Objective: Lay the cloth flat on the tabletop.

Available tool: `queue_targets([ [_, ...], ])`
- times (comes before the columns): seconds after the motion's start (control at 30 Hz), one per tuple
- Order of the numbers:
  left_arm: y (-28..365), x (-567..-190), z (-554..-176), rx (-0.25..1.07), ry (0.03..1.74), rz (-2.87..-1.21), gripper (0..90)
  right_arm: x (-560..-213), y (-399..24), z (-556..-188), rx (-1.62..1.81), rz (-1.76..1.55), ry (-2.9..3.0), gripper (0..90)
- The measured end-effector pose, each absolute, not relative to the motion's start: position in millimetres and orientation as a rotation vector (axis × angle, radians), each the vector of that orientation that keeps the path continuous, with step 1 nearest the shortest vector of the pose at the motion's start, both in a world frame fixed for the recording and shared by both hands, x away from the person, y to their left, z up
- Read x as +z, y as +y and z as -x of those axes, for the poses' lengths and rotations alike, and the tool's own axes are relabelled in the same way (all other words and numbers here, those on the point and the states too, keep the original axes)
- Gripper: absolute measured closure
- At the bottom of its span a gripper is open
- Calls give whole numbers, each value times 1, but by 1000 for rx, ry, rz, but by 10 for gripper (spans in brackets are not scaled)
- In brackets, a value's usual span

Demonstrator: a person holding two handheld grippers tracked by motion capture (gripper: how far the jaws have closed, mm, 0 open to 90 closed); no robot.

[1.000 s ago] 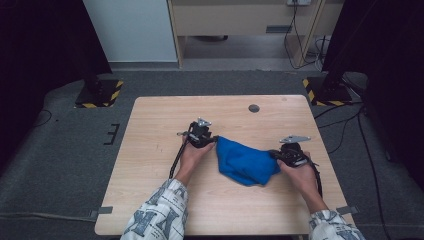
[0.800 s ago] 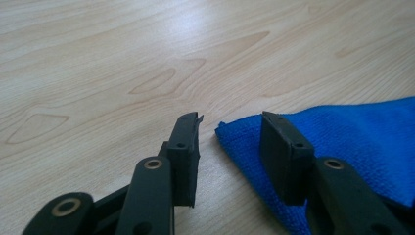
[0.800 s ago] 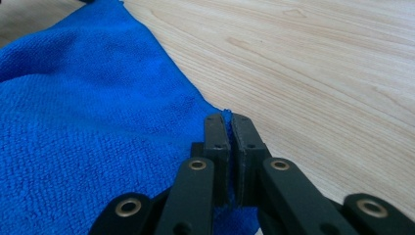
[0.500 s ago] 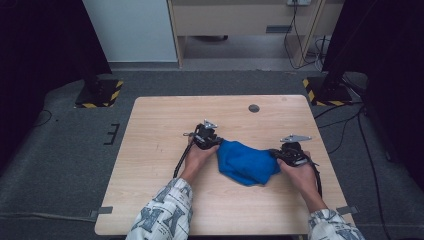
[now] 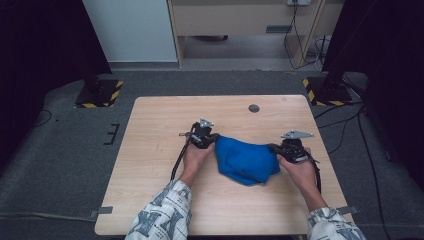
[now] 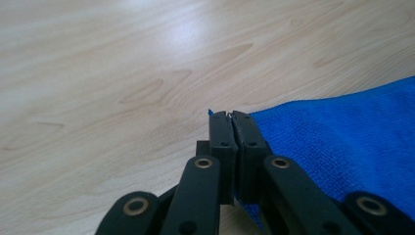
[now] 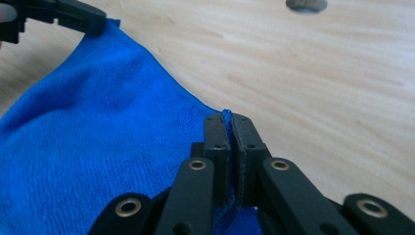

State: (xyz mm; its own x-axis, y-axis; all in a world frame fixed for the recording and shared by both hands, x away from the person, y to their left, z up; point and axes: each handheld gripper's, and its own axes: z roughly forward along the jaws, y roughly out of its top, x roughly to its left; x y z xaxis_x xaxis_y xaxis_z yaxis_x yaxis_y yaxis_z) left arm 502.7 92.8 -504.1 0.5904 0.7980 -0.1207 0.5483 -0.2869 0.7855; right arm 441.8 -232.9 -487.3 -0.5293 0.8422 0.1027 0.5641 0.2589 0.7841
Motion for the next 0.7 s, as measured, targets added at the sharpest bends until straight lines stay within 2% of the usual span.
queue_targets([
  [0.37, 116, -457, -467, 485, 1034, -1937, 880, -458, -220, -434, 1205, -1235, 2153, 870],
  [0.7, 130, -428, -450, 527, 1022, -1899, 881, -432, -206, -432, 1236, -1168, 2143, 870],
])
